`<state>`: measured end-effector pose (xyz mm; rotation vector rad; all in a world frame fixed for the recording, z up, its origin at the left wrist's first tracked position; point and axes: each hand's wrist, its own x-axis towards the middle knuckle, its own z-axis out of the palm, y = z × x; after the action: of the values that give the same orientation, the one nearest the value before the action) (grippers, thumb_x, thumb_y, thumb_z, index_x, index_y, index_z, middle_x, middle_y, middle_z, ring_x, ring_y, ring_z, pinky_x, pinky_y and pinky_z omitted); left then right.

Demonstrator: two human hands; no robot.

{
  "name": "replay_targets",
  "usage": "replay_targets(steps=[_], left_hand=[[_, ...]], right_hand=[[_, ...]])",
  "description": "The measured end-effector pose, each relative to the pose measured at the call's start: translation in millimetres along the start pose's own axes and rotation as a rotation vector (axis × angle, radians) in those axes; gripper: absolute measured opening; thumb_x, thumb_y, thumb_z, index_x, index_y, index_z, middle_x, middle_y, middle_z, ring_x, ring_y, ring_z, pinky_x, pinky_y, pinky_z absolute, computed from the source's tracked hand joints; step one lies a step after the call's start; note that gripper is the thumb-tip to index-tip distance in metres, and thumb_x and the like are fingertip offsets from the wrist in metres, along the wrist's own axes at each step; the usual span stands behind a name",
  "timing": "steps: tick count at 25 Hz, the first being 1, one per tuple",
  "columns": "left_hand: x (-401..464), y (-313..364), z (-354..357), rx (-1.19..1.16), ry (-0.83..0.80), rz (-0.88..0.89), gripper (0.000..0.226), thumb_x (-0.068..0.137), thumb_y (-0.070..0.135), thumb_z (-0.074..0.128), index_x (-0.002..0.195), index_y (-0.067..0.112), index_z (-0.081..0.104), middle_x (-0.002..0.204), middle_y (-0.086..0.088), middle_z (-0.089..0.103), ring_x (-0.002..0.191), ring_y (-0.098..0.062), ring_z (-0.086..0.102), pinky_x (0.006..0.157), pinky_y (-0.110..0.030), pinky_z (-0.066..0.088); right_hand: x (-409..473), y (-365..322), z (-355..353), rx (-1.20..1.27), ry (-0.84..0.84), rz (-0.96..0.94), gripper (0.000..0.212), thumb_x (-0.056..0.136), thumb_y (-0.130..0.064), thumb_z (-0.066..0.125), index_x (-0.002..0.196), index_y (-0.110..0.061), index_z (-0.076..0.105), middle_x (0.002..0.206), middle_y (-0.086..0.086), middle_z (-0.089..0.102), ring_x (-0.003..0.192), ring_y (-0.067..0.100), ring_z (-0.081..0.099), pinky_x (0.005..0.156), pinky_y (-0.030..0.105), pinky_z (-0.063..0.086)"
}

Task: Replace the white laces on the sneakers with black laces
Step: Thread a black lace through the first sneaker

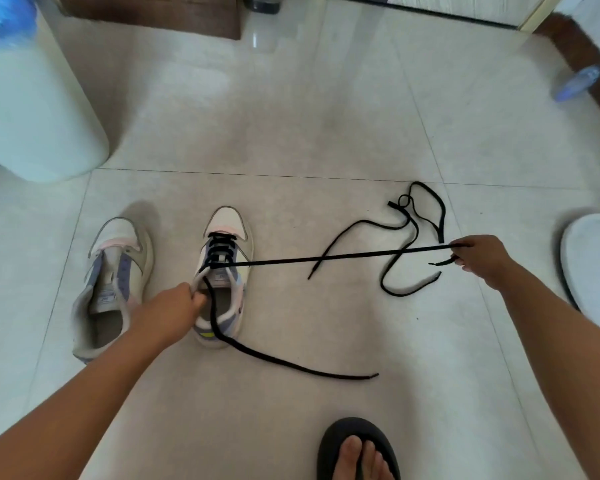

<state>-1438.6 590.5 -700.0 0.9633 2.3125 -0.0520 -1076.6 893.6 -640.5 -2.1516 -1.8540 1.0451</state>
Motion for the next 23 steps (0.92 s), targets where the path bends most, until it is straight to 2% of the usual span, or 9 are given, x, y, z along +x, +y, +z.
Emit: replay_targets(steps=[2,3,5,6,9,13,17,20,23], left_hand=[[1.7,-1.2,0.8,-0.016,-0.003,0.003,0.028,0.097,0.034,0.033,0.086,0.012,0.047,0.099,-0.014,0.06,0.087,-0.027,0.052,0.071,-0.032,0.035],[2.7,-2.4,1.4,-0.028,-0.005,0.002,0.028,0.097,0.033,0.033,0.084,0.013,0.047,0.094,-0.012,0.058,0.084,-0.026,0.05,0.071,-0.033,0.036],[5.5,-6.2,2.5,-0.059,-0.005,-0.003,0.028,0.096,0.033,0.033,0.079,0.014,0.045,0.086,-0.009,0.053,0.082,-0.025,0.05,0.071,-0.033,0.037],[7.2,-8.9,3.5,-0.07,-0.005,-0.005,0.029,0.096,0.033,0.033,0.077,0.015,0.044,0.085,-0.008,0.052,0.082,-0.026,0.05,0.072,-0.033,0.038],[13.1,-14.7,6.9,-0.08,0.005,-0.006,0.029,0.096,0.035,0.033,0.077,0.015,0.044,0.085,-0.01,0.053,0.082,-0.026,0.051,0.074,-0.034,0.041],[14.5,-16.1,8.7,-0.107,0.007,-0.019,0.028,0.095,0.034,0.033,0.081,0.014,0.047,0.088,-0.013,0.057,0.081,-0.028,0.052,0.076,-0.036,0.044],[3.2,-6.3,6.6,-0.16,0.003,-0.044,0.028,0.095,0.032,0.034,0.089,0.009,0.048,0.091,-0.012,0.057,0.083,-0.028,0.051,0.073,-0.035,0.042],[-5.8,1.9,3.0,-0.179,-0.01,-0.054,0.026,0.097,0.03,0.032,0.092,0.008,0.046,0.096,-0.014,0.055,0.092,-0.031,0.053,0.073,-0.033,0.037],[-10.1,6.9,0.3,-0.189,-0.028,-0.052,0.025,0.098,0.029,0.031,0.093,0.008,0.043,0.107,-0.02,0.058,0.1,-0.033,0.054,0.074,-0.033,0.036]], right_hand=[[4.7,11.0,-9.0,0.02,0.056,0.047,0.009,0.086,0.0,0.059,0.091,0.001,0.066,0.05,0.0,0.063,0.038,0.002,0.054,0.039,0.012,0.042],[6.2,15.1,-13.3,-0.027,0.094,0.049,0.006,0.083,0.0,0.061,0.082,-0.002,0.067,0.044,-0.005,0.06,0.038,0.003,0.054,0.038,0.014,0.042],[6.8,25.1,-21.9,-0.247,0.185,0.022,0.018,0.08,0.002,0.055,0.066,-0.005,0.063,0.053,0.003,0.062,0.058,0.019,0.059,0.047,0.024,0.041],[4.8,29.1,-26.0,-0.315,0.215,-0.002,0.019,0.081,0.002,0.052,0.067,-0.002,0.064,0.063,0.01,0.064,0.067,0.026,0.058,0.055,0.027,0.041],[-0.8,37.6,-28.2,-0.271,0.193,-0.066,0.014,0.085,-0.003,0.054,0.084,0.002,0.067,0.077,0.013,0.064,0.082,0.032,0.062,0.077,0.034,0.045],[-16.2,30.8,26.2,-0.361,0.098,-0.205,0.019,0.087,-0.007,0.059,0.103,-0.002,0.067,0.103,0.018,0.066,0.102,0.033,0.06,0.087,0.031,0.04],[-57.9,-28.8,135.9,-0.44,-0.257,-0.631,0.029,0.091,-0.012,0.056,0.119,-0.008,0.061,0.117,0.012,0.058,0.109,0.03,0.053,0.093,0.03,0.036],[-105.6,-87.1,201.7,-0.385,-0.307,-0.947,0.039,0.091,-0.015,0.055,0.129,-0.006,0.053,0.126,0.014,0.055,0.114,0.034,0.049,0.096,0.04,0.038],[-136.3,-121.4,240.8,-0.481,-0.327,-0.986,0.036,0.095,-0.021,0.046,0.128,-0.006,0.048,0.126,0.014,0.053,0.115,0.033,0.047,0.091,0.039,0.035]])
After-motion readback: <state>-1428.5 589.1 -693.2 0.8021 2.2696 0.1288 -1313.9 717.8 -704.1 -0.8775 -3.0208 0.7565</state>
